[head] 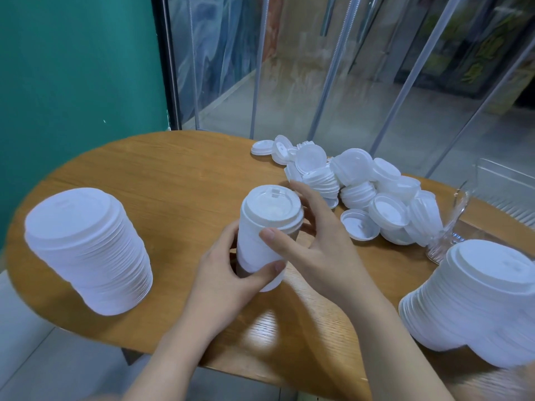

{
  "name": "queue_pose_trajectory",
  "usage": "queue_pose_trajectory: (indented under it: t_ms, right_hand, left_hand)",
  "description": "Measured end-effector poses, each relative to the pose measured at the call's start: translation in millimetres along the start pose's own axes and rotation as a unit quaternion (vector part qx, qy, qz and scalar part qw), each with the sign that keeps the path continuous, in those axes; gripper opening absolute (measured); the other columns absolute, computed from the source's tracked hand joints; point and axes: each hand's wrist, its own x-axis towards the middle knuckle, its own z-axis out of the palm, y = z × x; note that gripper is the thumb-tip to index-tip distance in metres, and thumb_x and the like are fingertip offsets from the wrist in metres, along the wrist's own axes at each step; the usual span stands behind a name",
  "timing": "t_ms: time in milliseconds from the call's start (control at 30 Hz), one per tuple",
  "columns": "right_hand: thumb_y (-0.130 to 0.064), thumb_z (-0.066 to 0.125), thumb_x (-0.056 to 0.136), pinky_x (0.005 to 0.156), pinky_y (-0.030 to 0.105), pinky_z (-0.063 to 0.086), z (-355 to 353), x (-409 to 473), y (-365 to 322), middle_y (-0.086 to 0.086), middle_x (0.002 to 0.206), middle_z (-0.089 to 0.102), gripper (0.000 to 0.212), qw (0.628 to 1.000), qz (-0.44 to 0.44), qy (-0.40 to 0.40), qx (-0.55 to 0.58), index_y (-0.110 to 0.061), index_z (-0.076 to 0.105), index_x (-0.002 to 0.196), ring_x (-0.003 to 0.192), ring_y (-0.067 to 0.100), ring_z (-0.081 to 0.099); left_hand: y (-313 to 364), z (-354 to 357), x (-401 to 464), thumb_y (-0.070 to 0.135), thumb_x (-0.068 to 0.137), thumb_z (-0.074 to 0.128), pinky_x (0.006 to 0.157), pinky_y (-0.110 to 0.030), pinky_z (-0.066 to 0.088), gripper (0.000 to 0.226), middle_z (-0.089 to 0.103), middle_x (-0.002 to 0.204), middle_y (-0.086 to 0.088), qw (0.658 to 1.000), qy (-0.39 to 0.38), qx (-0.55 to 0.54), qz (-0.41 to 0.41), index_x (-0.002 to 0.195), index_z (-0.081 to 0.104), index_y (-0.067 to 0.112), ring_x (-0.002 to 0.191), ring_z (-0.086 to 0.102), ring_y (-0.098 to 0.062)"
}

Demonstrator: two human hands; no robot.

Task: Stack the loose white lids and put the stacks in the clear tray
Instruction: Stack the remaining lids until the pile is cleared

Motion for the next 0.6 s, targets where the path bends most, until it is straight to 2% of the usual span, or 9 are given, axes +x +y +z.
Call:
queue_pose_trajectory:
  t_ms: [67,133,200,267,333,400,467,533,600]
  right_hand:
    - [-0.072,0.062,0.077,0.107,0.02,0.042,-7,0,5,-0.025,0.138,0.058,0.073,1.0,-0.003,0.024,0.001,-0.041,0.049,0.142,0.131,-0.006,0.052]
    - [-0.072,0.046,0.086,0.105,0.017,0.04,-18,3,18,-0.023,0.135,0.06,0.065,0.997,-0.011,0.074,-0.03,-0.035,0.055,0.138,0.128,-0.007,0.052]
    - [-0.07,0.039,0.093,0.102,0.018,0.041,-29,4,38,-0.021,0.127,0.062,0.062,0.989,0.003,0.113,-0.098,-0.028,0.06,0.134,0.122,-0.007,0.054]
    - [-0.061,0.045,0.1,0.104,0.03,0.044,-36,4,62,-0.017,0.12,0.061,0.052,0.98,0.049,0.102,-0.161,-0.024,0.059,0.134,0.121,0.004,0.057]
    - [-0.05,0.052,0.103,0.105,0.041,0.046,-39,2,81,-0.007,0.114,0.063,0.046,0.97,0.083,0.077,-0.214,-0.019,0.057,0.137,0.12,0.017,0.06]
    - [-0.044,0.056,0.103,0.105,0.046,0.047,-42,1,91,0.001,0.119,0.066,0.046,0.962,0.081,0.072,-0.25,-0.016,0.056,0.138,0.118,0.022,0.062]
    - [-0.038,0.06,0.101,0.102,0.045,0.047,-42,2,96,0.003,0.12,0.065,0.042,0.951,0.075,0.081,-0.287,-0.014,0.057,0.135,0.113,0.023,0.063]
    - [-0.032,0.064,0.099,0.091,0.039,0.045,-42,3,100,0.004,0.108,0.064,0.032,0.937,0.08,0.094,-0.325,-0.011,0.06,0.122,0.102,0.026,0.061]
    - [-0.033,0.066,0.097,0.088,0.036,0.04,-40,2,103,0.003,0.099,0.06,0.029,0.925,0.095,0.096,-0.356,-0.01,0.059,0.114,0.097,0.026,0.058]
  left_hand:
    - [-1,1,0,0.037,0.074,0.091,0.084,-0.024,0.055,0.06,0.071,0.114,0.023,1.0,0.001,0.005,0.005,0.124,0.059,0.044,0.104,0.067,-0.002]
    - [-3,1,1,0.04,0.072,0.092,0.082,-0.021,0.053,0.061,0.07,0.113,0.024,1.0,0.004,0.014,0.006,0.123,0.059,0.043,0.103,0.067,-0.001]
    - [-5,1,2,0.04,0.071,0.092,0.082,-0.022,0.053,0.06,0.07,0.112,0.023,1.0,0.004,0.021,0.005,0.122,0.059,0.043,0.102,0.067,-0.001]
    - [-7,1,3,0.039,0.071,0.091,0.081,-0.021,0.053,0.06,0.07,0.111,0.023,1.0,0.004,0.022,0.006,0.121,0.059,0.043,0.101,0.067,-0.001]
    - [-6,1,3,0.038,0.07,0.091,0.078,-0.013,0.05,0.061,0.07,0.111,0.025,1.0,0.003,0.017,0.01,0.122,0.06,0.042,0.102,0.066,0.0]
    - [-6,1,3,0.038,0.07,0.091,0.078,-0.01,0.048,0.063,0.069,0.112,0.027,1.0,0.001,0.013,0.011,0.124,0.06,0.042,0.103,0.065,0.002]
    - [-7,1,4,0.038,0.069,0.092,0.078,-0.009,0.048,0.064,0.069,0.113,0.028,1.0,0.0,0.012,0.011,0.125,0.059,0.042,0.103,0.065,0.002]
    - [-7,2,5,0.039,0.069,0.092,0.078,-0.009,0.047,0.064,0.069,0.113,0.028,1.0,0.0,0.012,0.011,0.125,0.059,0.043,0.103,0.065,0.002]
    - [-8,2,5,0.04,0.069,0.091,0.078,-0.008,0.047,0.064,0.068,0.113,0.029,1.0,0.001,0.012,0.014,0.124,0.059,0.043,0.104,0.065,0.002]
